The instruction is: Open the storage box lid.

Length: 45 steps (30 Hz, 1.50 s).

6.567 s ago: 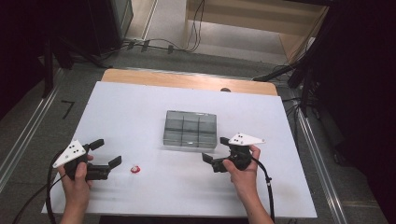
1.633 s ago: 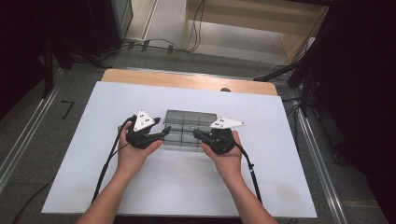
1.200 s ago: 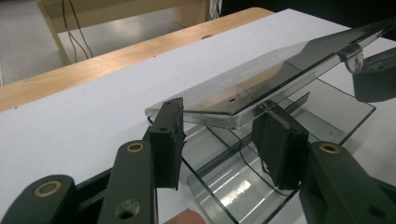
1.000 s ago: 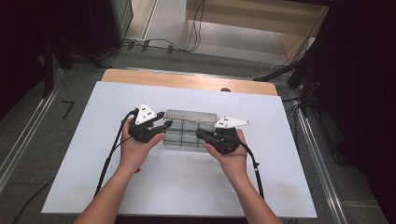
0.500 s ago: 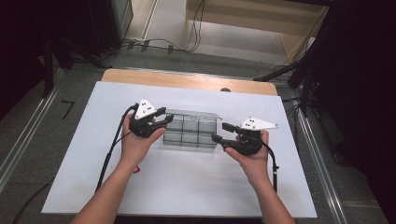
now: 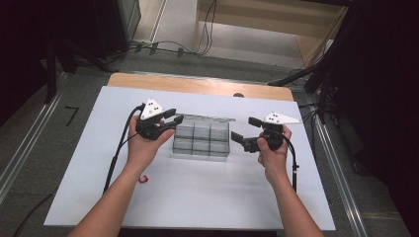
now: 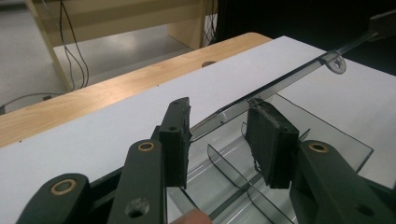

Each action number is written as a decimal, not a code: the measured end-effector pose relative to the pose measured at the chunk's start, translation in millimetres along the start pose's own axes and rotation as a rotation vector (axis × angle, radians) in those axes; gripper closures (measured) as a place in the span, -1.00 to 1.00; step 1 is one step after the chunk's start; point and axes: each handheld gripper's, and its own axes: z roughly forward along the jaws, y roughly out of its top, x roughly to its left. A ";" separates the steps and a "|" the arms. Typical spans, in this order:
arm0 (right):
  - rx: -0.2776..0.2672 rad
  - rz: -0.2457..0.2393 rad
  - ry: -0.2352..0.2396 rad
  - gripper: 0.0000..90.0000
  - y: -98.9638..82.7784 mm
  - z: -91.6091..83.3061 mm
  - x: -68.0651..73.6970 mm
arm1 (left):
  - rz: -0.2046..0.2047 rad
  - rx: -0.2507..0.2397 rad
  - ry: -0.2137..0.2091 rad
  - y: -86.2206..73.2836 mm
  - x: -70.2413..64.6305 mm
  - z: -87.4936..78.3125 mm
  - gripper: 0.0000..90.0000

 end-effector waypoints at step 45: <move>-0.015 0.035 -0.057 0.45 24.9 61.9 -39.6 | -0.144 -0.040 -0.045 1.9 41.6 42.5 0.47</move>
